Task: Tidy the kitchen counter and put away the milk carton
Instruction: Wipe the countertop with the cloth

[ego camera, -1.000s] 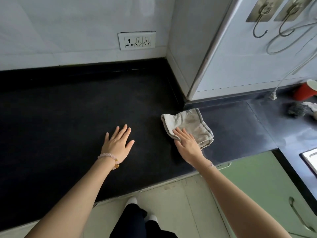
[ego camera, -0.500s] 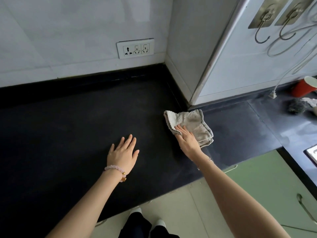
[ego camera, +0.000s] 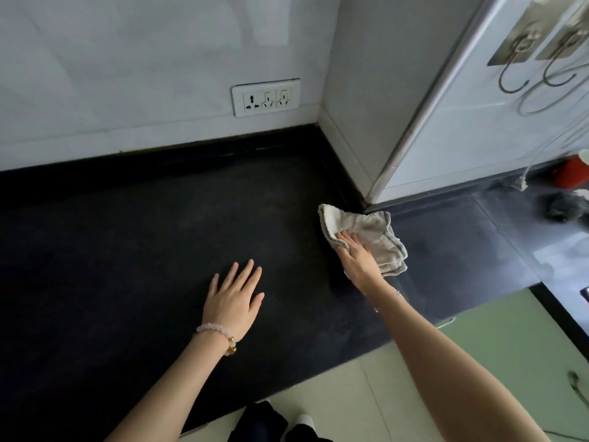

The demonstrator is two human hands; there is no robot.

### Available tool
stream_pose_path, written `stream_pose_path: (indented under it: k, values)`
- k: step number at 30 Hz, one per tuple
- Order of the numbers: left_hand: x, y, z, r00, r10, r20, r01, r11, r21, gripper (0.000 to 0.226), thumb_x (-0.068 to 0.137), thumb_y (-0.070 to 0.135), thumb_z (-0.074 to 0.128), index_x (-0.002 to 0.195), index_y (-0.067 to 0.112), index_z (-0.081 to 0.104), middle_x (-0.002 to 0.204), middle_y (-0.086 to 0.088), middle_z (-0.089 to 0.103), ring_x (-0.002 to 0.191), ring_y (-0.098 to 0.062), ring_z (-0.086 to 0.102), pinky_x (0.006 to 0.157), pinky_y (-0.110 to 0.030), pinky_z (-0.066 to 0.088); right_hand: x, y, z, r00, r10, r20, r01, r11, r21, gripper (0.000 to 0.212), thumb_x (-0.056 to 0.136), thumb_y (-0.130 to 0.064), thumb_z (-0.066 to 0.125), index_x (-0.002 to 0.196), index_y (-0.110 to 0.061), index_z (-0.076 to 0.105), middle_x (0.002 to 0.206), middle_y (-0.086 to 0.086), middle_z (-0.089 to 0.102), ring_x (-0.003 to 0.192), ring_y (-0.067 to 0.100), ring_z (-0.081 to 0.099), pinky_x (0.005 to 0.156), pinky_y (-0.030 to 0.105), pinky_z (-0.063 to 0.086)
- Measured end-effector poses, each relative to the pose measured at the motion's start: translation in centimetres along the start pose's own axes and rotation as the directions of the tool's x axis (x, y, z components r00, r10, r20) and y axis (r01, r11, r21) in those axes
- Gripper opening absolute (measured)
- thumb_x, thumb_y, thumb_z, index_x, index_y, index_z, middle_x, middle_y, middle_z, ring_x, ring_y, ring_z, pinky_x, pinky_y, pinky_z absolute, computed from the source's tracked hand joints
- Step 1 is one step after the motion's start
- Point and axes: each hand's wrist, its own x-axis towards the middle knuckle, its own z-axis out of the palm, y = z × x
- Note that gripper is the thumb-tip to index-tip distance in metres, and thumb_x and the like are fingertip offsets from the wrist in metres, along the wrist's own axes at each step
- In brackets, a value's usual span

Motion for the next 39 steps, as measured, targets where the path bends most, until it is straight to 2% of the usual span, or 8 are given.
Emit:
stream_pose_path:
  k: [9, 11, 16, 21, 25, 30, 34, 39]
  values:
    - [0.0, -0.5, -0.3, 1.0, 0.017, -0.004, -0.017, 0.999, -0.036, 0.051, 0.096, 0.043, 0.026, 0.145, 0.033, 0.015, 0.157, 0.014, 0.009, 0.146, -0.013, 0.007, 0.119, -0.042, 0.01, -3.6, 2.4, -0.7, 0.989, -0.122, 0.088, 0.123, 0.992, 0.002, 0.045, 0.099, -0.03, 0.037, 0.143, -0.02, 0.037, 0.151, -0.008, 0.034, 0.145, 0.011, 0.018, 0.12, 0.03, 0.011]
    - [0.1, -0.7, -0.4, 1.0, 0.028, 0.006, -0.027, 0.998, -0.053, 0.051, 0.096, 0.042, 0.027, 0.145, 0.032, 0.017, 0.157, 0.014, 0.01, 0.146, -0.013, 0.007, 0.119, -0.041, 0.011, -2.7, 2.4, -1.5, 0.996, -0.064, 0.062, 0.061, 0.997, 0.043, 0.045, 0.099, -0.03, 0.037, 0.143, -0.02, 0.038, 0.151, -0.007, 0.034, 0.145, 0.011, 0.019, 0.117, 0.024, 0.009]
    - [0.2, -1.4, -0.4, 1.0, 0.005, 0.004, -0.005, 0.999, -0.042, 0.051, 0.096, 0.041, 0.028, 0.145, 0.032, 0.017, 0.157, 0.013, 0.009, 0.147, -0.017, 0.007, 0.117, -0.048, 0.009, 0.9, -1.1, -0.3, 0.996, 0.083, -0.026, -0.077, 0.981, 0.179, 0.048, 0.098, -0.031, 0.038, 0.144, -0.018, 0.036, 0.154, -0.002, 0.03, 0.145, 0.014, 0.019, 0.115, 0.024, 0.011]
    - [-0.1, -1.5, -0.6, 1.0, -0.011, 0.007, 0.011, 1.0, 0.029, 0.057, 0.087, 0.048, 0.019, 0.137, 0.03, 0.04, 0.148, 0.01, 0.038, 0.136, -0.023, 0.039, 0.105, -0.055, 0.033, 2.4, -3.6, 1.6, 1.0, 0.001, -0.017, 0.001, 0.995, 0.105, 0.048, 0.098, -0.024, 0.036, 0.146, -0.016, 0.031, 0.156, 0.003, 0.025, 0.146, 0.017, 0.015, 0.113, 0.02, 0.009]
    - [0.0, -1.6, -0.4, 1.0, 0.009, -0.014, -0.009, 1.0, 0.008, 0.059, 0.088, 0.048, 0.014, 0.141, 0.031, 0.031, 0.153, 0.012, 0.025, 0.142, -0.021, 0.025, 0.112, -0.054, 0.021, 1.1, -3.2, 3.4, 0.985, -0.165, 0.056, 0.169, 0.984, -0.058, 0.046, 0.099, -0.026, 0.035, 0.144, -0.017, 0.036, 0.154, -0.002, 0.03, 0.146, 0.016, 0.014, 0.118, 0.027, 0.007]
    - [0.2, -1.5, -0.5, 1.0, -0.006, 0.01, 0.007, 0.999, -0.049, 0.05, 0.096, 0.041, 0.029, 0.145, 0.034, 0.017, 0.157, 0.014, 0.009, 0.146, -0.016, 0.007, 0.118, -0.049, 0.008, -2.5, 0.2, 2.6, 0.955, -0.256, 0.148, 0.278, 0.948, -0.156, 0.045, 0.099, -0.036, 0.029, 0.144, -0.03, 0.034, 0.152, -0.018, 0.026, 0.145, 0.003, 0.011, 0.121, 0.033, 0.01]
    - [0.1, -1.5, -0.5, 1.0, -0.005, 0.006, 0.005, 0.998, -0.07, 0.05, 0.096, 0.041, 0.03, 0.145, 0.034, 0.018, 0.157, 0.014, 0.009, 0.147, -0.017, 0.006, 0.118, -0.05, 0.007, -3.2, 3.5, -0.9, 0.987, -0.133, 0.091, 0.15, 0.965, -0.215, 0.043, 0.099, -0.037, 0.029, 0.142, -0.036, 0.035, 0.151, -0.021, 0.029, 0.144, 0.002, 0.013, 0.121, 0.036, 0.008]
    - [0.3, -1.3, -0.6, 1.0, -0.01, 0.017, 0.011, 0.997, -0.075, 0.051, 0.096, 0.042, 0.029, 0.145, 0.033, 0.017, 0.157, 0.014, 0.008, 0.147, -0.017, 0.005, 0.118, -0.05, 0.005, -0.8, 0.7, 0.1, 0.999, 0.037, -0.018, -0.038, 0.997, -0.073, 0.044, 0.099, -0.032, 0.03, 0.142, -0.03, 0.038, 0.154, -0.01, 0.028, 0.146, 0.009, 0.011, 0.12, 0.039, 0.002]
